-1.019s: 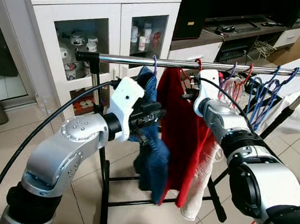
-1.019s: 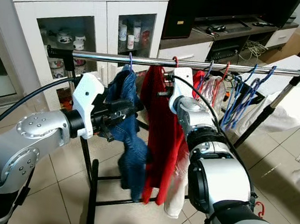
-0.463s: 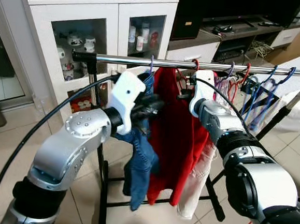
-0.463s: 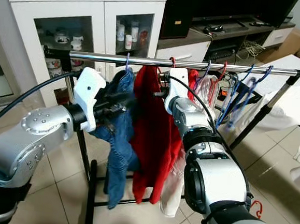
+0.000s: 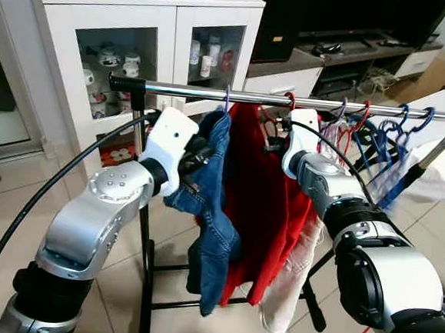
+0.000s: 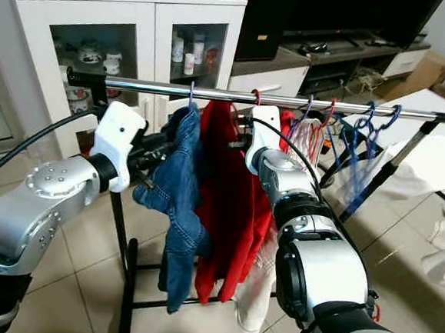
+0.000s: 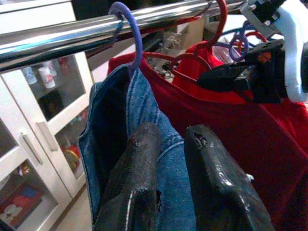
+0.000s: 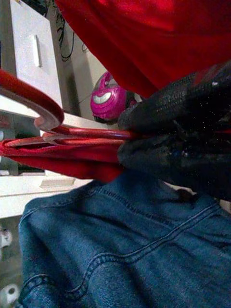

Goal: Hang hanger

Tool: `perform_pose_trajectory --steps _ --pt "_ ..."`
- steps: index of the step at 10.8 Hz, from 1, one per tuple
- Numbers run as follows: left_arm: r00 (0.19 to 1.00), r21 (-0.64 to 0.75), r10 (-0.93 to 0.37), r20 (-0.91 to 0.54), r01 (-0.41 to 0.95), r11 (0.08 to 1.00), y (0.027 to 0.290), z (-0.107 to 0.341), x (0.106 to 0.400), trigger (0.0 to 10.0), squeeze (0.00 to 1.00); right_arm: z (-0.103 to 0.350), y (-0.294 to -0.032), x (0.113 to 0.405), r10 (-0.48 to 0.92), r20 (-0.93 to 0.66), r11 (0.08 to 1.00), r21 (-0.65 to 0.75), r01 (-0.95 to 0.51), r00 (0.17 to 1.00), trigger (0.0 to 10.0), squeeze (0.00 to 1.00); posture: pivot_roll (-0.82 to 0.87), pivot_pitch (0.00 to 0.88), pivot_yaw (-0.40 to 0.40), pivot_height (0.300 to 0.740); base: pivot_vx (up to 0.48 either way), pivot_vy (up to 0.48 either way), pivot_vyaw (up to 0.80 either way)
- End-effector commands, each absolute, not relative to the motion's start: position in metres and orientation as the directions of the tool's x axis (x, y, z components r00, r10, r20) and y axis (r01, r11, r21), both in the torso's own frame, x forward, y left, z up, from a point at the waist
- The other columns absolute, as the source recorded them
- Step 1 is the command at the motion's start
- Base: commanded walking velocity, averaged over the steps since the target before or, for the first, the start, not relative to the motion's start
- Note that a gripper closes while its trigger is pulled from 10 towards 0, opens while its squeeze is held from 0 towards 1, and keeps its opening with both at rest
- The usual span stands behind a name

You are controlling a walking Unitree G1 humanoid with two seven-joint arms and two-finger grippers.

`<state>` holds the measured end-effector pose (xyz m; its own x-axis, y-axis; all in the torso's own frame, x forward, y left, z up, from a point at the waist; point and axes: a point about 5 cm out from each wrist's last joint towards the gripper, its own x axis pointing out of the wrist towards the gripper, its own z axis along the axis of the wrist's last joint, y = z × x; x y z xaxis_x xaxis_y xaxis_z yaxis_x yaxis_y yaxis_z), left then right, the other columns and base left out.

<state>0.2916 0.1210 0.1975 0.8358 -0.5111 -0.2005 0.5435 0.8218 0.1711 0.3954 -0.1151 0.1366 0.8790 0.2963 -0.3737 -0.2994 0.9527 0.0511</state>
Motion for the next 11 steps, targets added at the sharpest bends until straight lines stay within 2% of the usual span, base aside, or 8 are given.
perform_pose_trajectory --steps 1,7,9,11 --pt "0.84 0.171 -0.496 -0.219 0.533 0.828 0.122 0.193 0.292 10.0 0.0 0.093 -0.118 0.375 0.293 -0.555 0.948 0.065 -0.31 0.778 10.0 0.0 0.18 0.0 -0.127 0.74 0.0 0.0 0.0" --pt "0.834 0.184 -0.505 -0.223 0.544 0.818 0.121 0.193 0.29 10.0 0.0 0.088 -0.114 0.371 0.308 -0.549 0.94 0.047 -0.339 0.777 10.0 0.0 0.18 0.0 -0.126 0.74 0.0 0.0 0.0" --pt "0.836 0.19 -0.51 -0.205 0.545 0.817 0.119 0.196 0.29 10.0 0.0 0.106 -0.109 0.381 0.342 -0.459 0.934 0.072 -0.349 0.82 10.0 0.0 0.18 0.0 -0.126 0.74 0.0 0.0 0.0" --pt "0.83 0.187 -0.52 -0.203 0.554 0.811 0.117 0.197 0.288 10.0 0.0 0.124 -0.105 0.39 0.322 -0.439 0.938 0.026 -0.347 0.839 10.0 0.0 0.17 0.025 -0.125 0.74 0.0 0.0 0.0"
